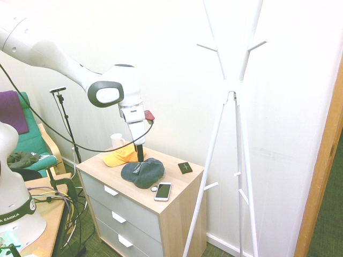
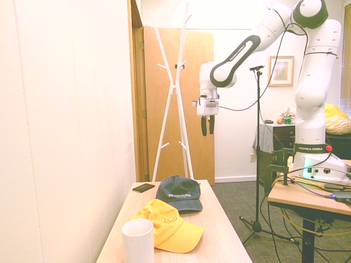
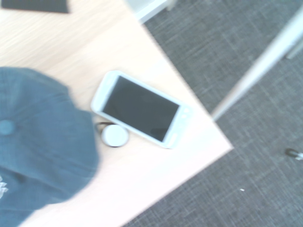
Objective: Hang the cap
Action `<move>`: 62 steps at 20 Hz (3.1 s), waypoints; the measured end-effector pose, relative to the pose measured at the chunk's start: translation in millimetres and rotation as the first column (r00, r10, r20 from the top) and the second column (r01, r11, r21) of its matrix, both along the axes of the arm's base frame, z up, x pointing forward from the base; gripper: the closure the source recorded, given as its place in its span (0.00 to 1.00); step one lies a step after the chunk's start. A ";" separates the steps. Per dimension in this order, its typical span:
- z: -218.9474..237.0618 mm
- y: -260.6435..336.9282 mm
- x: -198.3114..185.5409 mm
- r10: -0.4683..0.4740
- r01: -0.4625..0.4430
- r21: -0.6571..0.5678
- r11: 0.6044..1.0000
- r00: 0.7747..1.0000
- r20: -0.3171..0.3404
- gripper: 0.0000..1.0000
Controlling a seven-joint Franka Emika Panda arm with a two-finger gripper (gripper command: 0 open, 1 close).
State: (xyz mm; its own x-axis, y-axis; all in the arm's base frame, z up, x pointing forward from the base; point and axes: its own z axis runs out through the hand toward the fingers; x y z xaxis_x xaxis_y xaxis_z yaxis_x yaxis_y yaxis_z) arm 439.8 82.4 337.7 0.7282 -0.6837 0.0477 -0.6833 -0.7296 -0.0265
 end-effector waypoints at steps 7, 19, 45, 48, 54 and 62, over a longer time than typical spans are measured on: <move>-59.9 75.4 20.7 0.104 -0.104 -0.011 0.995 0.995 0.001 0.00; -114.8 153.7 41.3 0.194 -0.194 0.000 0.981 0.981 -0.003 0.00; -157.8 172.0 77.6 0.277 -0.277 0.002 0.961 0.961 -0.017 1.00; -156.6 173.6 78.3 0.282 -0.282 0.002 0.960 0.959 -0.017 1.00; -156.3 173.7 78.6 0.288 -0.288 0.004 0.958 0.958 -0.017 1.00; -142.0 169.4 84.9 0.313 -0.314 -0.011 0.949 0.949 -0.035 1.00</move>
